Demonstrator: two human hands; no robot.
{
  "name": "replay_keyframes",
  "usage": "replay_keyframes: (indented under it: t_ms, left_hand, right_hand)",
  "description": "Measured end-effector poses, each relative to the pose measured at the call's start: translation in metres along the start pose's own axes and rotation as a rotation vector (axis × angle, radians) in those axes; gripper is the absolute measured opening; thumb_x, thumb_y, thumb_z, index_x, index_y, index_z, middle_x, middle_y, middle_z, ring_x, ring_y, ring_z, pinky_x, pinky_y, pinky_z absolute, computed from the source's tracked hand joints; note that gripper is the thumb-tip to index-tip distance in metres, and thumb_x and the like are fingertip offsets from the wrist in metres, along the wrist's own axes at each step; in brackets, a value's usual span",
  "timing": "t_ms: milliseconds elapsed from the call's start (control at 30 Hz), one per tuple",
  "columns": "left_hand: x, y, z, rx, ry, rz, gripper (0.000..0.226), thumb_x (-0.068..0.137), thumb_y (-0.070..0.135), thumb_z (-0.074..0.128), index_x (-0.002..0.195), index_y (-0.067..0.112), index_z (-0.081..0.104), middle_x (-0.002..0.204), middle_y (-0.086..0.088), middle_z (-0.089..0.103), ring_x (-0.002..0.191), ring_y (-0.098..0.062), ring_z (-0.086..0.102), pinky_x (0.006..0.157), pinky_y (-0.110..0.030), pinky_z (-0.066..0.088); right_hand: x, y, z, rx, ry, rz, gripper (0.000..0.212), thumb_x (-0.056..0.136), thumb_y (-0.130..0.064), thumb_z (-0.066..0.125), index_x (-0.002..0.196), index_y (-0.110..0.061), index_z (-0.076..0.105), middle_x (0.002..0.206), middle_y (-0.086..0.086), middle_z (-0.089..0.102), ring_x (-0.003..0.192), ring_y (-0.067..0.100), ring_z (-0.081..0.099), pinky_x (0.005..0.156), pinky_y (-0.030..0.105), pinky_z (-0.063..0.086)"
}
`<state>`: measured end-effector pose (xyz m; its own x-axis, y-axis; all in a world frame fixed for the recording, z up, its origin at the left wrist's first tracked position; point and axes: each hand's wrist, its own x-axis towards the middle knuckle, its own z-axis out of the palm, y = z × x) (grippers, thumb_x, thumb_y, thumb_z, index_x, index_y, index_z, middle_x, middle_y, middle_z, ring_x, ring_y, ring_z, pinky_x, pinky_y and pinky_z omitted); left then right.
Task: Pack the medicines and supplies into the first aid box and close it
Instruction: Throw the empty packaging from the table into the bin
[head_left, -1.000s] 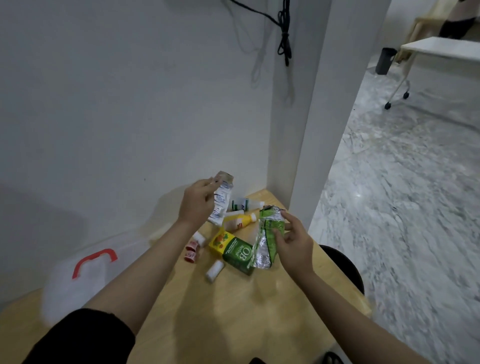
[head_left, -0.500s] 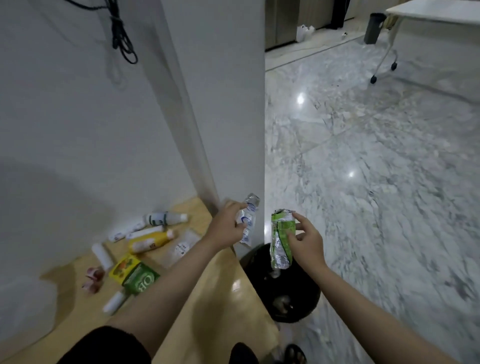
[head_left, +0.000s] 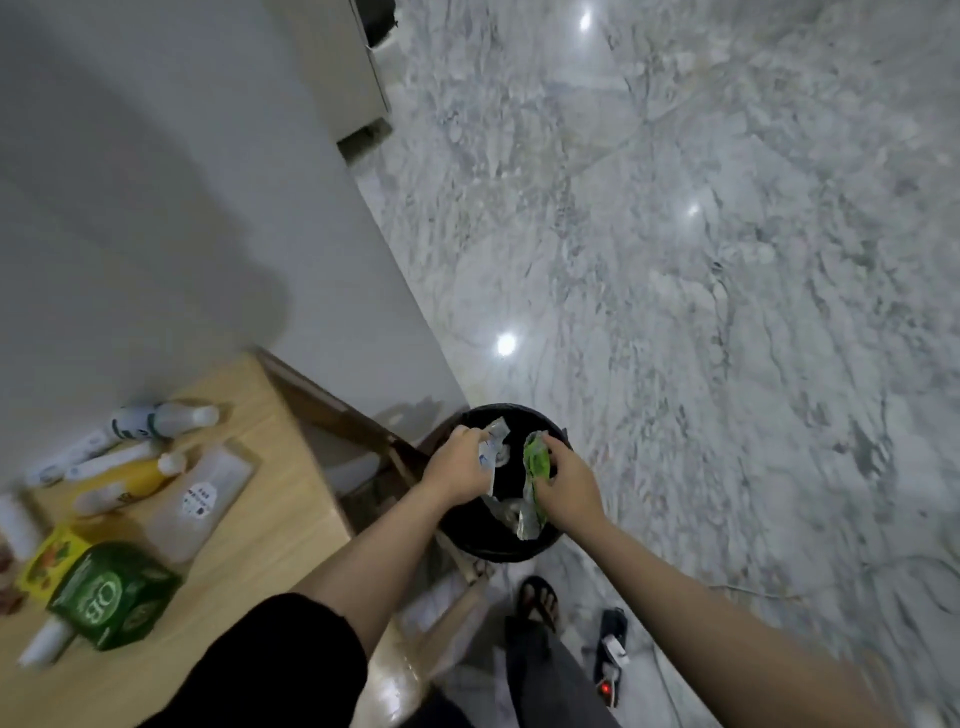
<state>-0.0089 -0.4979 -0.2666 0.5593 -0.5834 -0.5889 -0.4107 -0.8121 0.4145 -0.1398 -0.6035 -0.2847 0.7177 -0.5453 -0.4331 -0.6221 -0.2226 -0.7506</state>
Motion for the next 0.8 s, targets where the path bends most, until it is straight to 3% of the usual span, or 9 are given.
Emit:
replay_keyframes:
  t_ms: [100, 200, 333, 433, 567, 800]
  left_hand:
    - [0.015, 0.004, 0.015, 0.015, -0.081, -0.035, 0.055, 0.083, 0.023, 0.061, 0.134, 0.012, 0.042, 0.137, -0.012, 0.039, 0.116, -0.029, 0.052, 0.096, -0.036, 0.044]
    - [0.021, 0.002, 0.024, 0.050, -0.163, -0.131, 0.068, 0.086, 0.032, 0.061, 0.143, 0.012, 0.030, 0.145, -0.015, 0.028, 0.121, -0.031, 0.050, 0.098, -0.035, 0.043]
    - [0.014, -0.003, 0.023, 0.009, -0.166, -0.197, 0.066, 0.091, 0.035, 0.057, 0.145, 0.013, 0.025, 0.149, -0.015, 0.020, 0.123, -0.031, 0.048, 0.096, -0.034, 0.041]
    - [-0.002, -0.011, 0.013, -0.059, -0.087, -0.184, 0.064, 0.091, 0.034, 0.056, 0.144, 0.014, 0.028, 0.148, -0.014, 0.023, 0.124, -0.028, 0.048, 0.096, -0.031, 0.040]
    - [-0.035, -0.019, -0.002, -0.219, 0.086, -0.119, 0.059, 0.089, 0.032, 0.058, 0.141, 0.017, 0.034, 0.145, -0.010, 0.029, 0.124, -0.025, 0.048, 0.104, -0.039, 0.042]
    - [-0.122, -0.042, -0.039, -0.390, 0.432, -0.013, 0.051, 0.092, 0.026, 0.056, 0.139, 0.018, 0.037, 0.139, -0.005, 0.033, 0.103, -0.016, 0.058, 0.093, -0.030, 0.047]
  right_hand:
    - [0.014, 0.006, -0.001, -0.053, -0.109, 0.057, 0.066, 0.089, -0.011, 0.054, 0.148, -0.014, 0.024, 0.114, 0.013, 0.062, 0.079, 0.022, 0.062, 0.065, 0.029, 0.046]
    - [0.020, 0.012, -0.004, -0.081, -0.152, 0.101, 0.062, 0.091, -0.015, 0.054, 0.146, -0.009, 0.026, 0.137, 0.012, 0.049, 0.117, 0.025, 0.052, 0.088, 0.025, 0.040]
    - [0.018, 0.023, -0.007, -0.113, -0.146, 0.133, 0.061, 0.092, -0.020, 0.054, 0.146, -0.013, 0.027, 0.135, 0.013, 0.052, 0.102, 0.028, 0.061, 0.083, 0.035, 0.050]
    - [0.010, 0.017, -0.007, -0.057, -0.119, 0.134, 0.058, 0.092, -0.020, 0.054, 0.145, -0.014, 0.031, 0.132, 0.013, 0.056, 0.093, 0.026, 0.064, 0.082, 0.037, 0.052]
    - [-0.006, -0.005, 0.001, 0.018, -0.082, 0.067, 0.054, 0.092, -0.019, 0.056, 0.142, -0.014, 0.038, 0.137, 0.011, 0.052, 0.107, 0.024, 0.060, 0.093, 0.038, 0.050]
    - [-0.049, -0.083, 0.037, 0.159, -0.062, -0.179, 0.050, 0.090, -0.023, 0.058, 0.138, -0.020, 0.044, 0.128, 0.004, 0.058, 0.099, 0.014, 0.061, 0.091, 0.036, 0.052]
